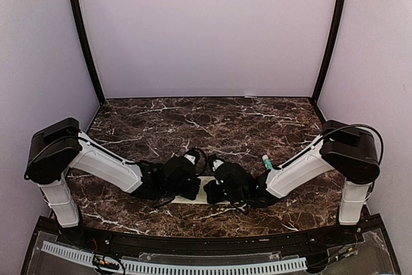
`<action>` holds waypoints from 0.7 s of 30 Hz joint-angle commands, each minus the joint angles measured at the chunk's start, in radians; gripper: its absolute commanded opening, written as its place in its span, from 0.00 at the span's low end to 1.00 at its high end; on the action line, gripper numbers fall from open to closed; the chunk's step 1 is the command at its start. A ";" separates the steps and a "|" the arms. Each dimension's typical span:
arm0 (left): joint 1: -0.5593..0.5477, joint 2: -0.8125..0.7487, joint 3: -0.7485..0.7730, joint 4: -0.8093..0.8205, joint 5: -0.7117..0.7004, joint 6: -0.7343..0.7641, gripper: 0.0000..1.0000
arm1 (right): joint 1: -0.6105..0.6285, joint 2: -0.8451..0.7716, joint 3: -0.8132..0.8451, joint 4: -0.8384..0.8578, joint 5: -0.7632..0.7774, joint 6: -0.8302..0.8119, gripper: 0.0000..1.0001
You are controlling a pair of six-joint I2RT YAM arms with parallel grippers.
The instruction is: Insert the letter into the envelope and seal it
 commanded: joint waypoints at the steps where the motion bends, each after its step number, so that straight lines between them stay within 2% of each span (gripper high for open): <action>1: -0.003 0.009 -0.045 -0.032 -0.013 -0.012 0.00 | -0.040 -0.009 -0.027 -0.145 0.020 -0.025 0.00; 14: -0.003 -0.002 -0.078 -0.018 -0.034 0.011 0.00 | -0.071 -0.065 -0.057 -0.194 0.053 -0.053 0.00; 21: -0.003 -0.018 -0.091 -0.009 -0.035 0.028 0.00 | -0.084 -0.131 -0.055 -0.086 -0.132 -0.137 0.00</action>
